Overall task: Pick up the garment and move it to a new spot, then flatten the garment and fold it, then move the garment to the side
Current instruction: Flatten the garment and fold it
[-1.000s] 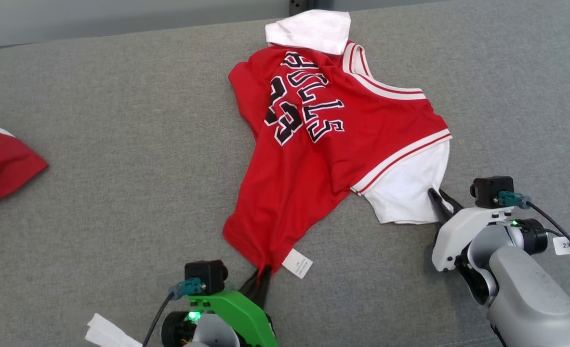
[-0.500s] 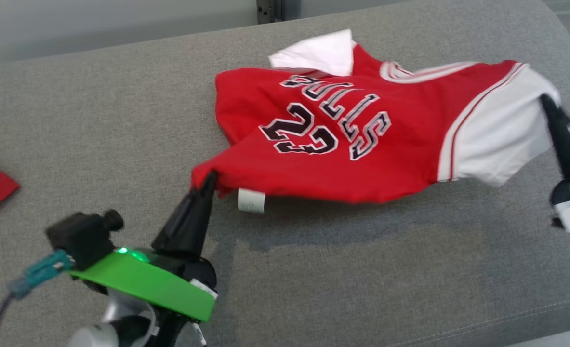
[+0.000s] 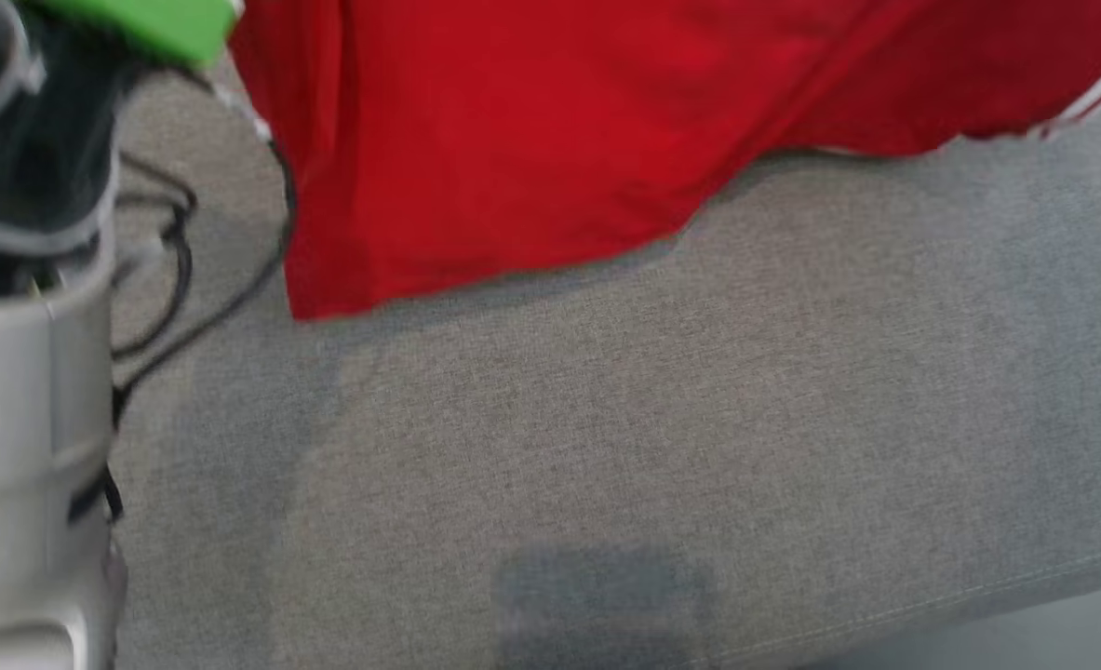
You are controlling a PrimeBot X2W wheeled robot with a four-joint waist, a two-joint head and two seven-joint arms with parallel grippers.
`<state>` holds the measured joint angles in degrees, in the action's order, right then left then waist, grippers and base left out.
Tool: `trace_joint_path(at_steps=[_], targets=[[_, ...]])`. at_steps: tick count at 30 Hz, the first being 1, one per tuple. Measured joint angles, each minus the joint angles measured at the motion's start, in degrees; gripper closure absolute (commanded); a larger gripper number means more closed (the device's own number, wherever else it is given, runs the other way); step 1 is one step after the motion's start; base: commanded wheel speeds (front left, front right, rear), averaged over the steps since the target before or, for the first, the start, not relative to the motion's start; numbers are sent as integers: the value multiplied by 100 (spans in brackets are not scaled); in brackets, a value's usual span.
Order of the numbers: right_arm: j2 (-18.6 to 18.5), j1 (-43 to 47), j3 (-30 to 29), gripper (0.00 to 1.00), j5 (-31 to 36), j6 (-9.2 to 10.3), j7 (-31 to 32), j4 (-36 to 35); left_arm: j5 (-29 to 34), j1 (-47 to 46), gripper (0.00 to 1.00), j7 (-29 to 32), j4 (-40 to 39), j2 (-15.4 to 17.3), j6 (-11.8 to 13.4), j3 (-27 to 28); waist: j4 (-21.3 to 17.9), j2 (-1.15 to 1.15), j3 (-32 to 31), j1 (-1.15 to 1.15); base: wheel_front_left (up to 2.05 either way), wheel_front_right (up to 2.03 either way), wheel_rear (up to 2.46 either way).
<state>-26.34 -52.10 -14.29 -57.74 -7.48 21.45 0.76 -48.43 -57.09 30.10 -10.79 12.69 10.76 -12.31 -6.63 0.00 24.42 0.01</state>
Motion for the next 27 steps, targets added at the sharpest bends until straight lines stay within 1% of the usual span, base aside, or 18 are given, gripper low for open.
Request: trace_joint_path(at_steps=[2,3,4,6,9,11,14,16,19,22,25,27], targets=[[222,-970,68,100,531,0,21,597,257,-848,100,-11,816,-24,-27,-94,16,0,230,0,0,0,0],[358,-1395,103,100,717,0,18,860,326,-1187,100,-109,1206,-74,-27,-103,24,0,342,0,0,0,0],[515,-1870,138,100,940,0,-10,1148,449,-1547,100,-125,1657,-96,-74,-192,34,0,469,1,0,0,0],[639,-2604,226,100,1313,-1,24,1568,684,-2163,100,-227,2350,-148,-76,-297,54,0,681,1,0,0,0],[871,-3730,189,100,1699,0,-165,2026,965,-3222,100,-517,3145,-209,-148,-354,86,0,1014,1,0,0,0],[1061,-4208,222,100,1890,0,-344,2229,1029,-3698,100,-822,3570,-285,-247,-341,101,0,1234,1,0,0,0],[1218,-4345,354,100,1985,0,-491,2470,1036,-3915,100,-1222,4143,-348,-425,-303,118,0,1499,1,0,0,0],[1230,-4290,474,100,1949,0,-555,2506,1007,-3919,100,-1481,4454,-380,-580,-263,126,0,1638,2,0,0,0],[1114,-3942,659,100,1868,0,-745,2502,965,-3823,100,-1718,4952,-319,-786,-218,132,0,1788,1,0,0,0],[947,-3440,912,100,1838,0,-864,2632,918,-3449,100,-1842,5431,-202,-961,-198,146,0,1826,1,0,0,0],[831,-3253,1144,100,1791,-1,-995,2776,881,-3266,100,-1987,5791,-94,-1025,-144,166,0,1777,1,0,0,0],[798,-3279,1218,100,1752,-8,-1077,2876,865,-3278,100,-2094,5928,-73,-1018,-91,184,0,1768,0,0,0,0]])
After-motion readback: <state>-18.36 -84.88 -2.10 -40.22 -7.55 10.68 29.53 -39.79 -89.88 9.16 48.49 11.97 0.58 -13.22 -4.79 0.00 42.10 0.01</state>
